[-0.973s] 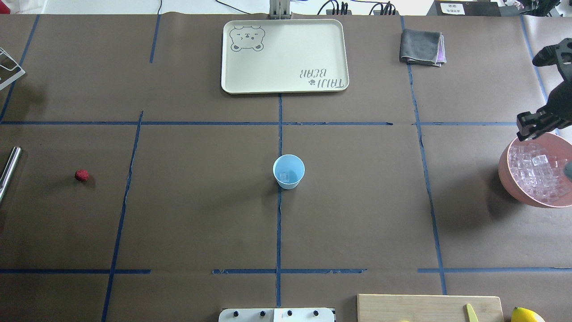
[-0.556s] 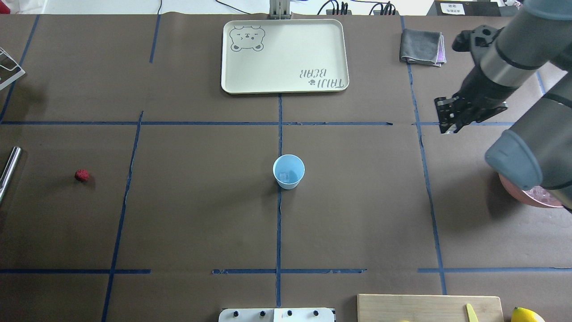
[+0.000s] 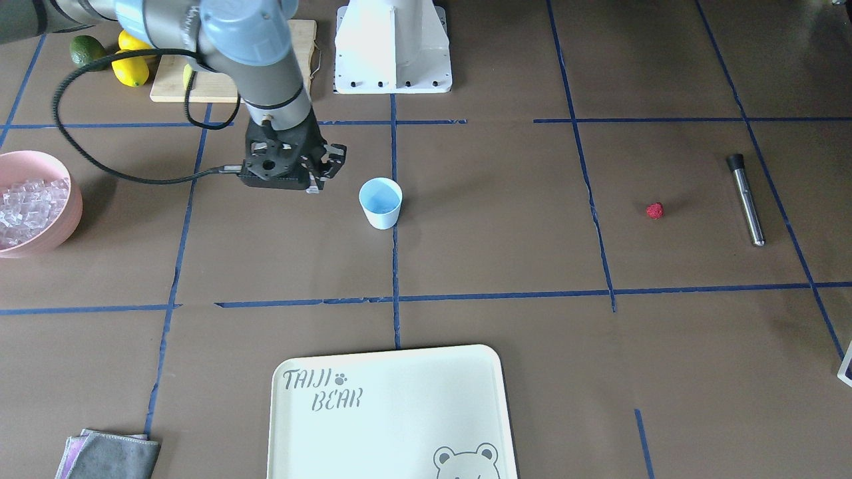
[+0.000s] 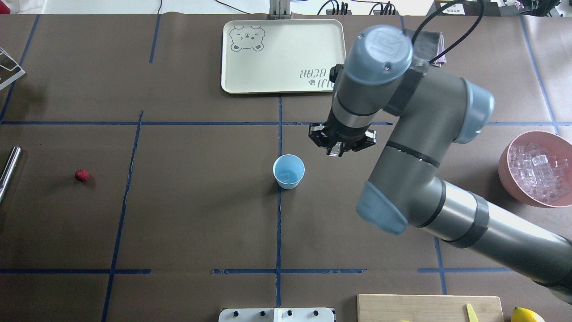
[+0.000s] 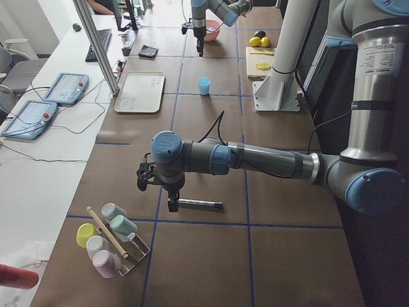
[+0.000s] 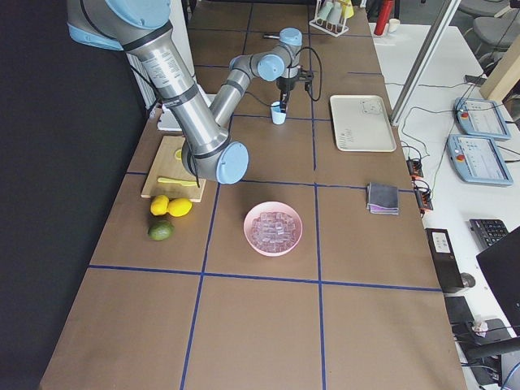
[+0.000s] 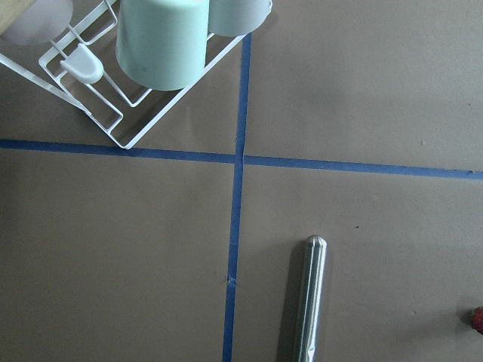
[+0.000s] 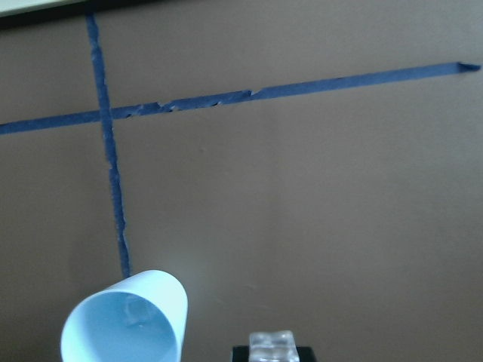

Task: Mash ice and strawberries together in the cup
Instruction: 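Carry the ice cube with the right gripper over the cup, then lower the right gripper and release the ice cube into the cup, then move the right gripper back over the pink bowl, then lower the right gripper into the bowl and grasp a third ice cube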

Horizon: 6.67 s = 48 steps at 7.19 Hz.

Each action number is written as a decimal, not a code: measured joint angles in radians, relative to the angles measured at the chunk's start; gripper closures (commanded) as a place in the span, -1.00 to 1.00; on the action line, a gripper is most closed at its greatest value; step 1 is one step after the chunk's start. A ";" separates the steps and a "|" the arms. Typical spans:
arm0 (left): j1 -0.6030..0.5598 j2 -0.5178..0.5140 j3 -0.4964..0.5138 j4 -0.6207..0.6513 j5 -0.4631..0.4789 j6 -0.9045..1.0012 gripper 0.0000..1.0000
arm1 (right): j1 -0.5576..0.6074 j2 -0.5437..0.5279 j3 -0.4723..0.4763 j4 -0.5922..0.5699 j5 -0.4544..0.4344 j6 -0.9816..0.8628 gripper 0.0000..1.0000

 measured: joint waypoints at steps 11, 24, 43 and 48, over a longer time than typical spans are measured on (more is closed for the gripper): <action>0.000 -0.001 0.005 -0.001 0.000 -0.001 -1.00 | -0.098 0.130 -0.149 0.030 -0.087 0.075 -0.97; 0.008 -0.002 0.003 -0.002 0.000 0.000 -1.00 | 0.143 -0.193 0.246 0.020 0.001 -0.087 -0.99; 0.017 -0.001 -0.012 -0.003 0.000 -0.027 -1.00 | 0.493 -0.797 -0.047 0.536 0.192 -0.662 -0.35; 0.017 -0.001 -0.016 -0.002 0.000 -0.027 -1.00 | 0.493 -0.782 -0.067 0.536 0.195 -0.664 0.96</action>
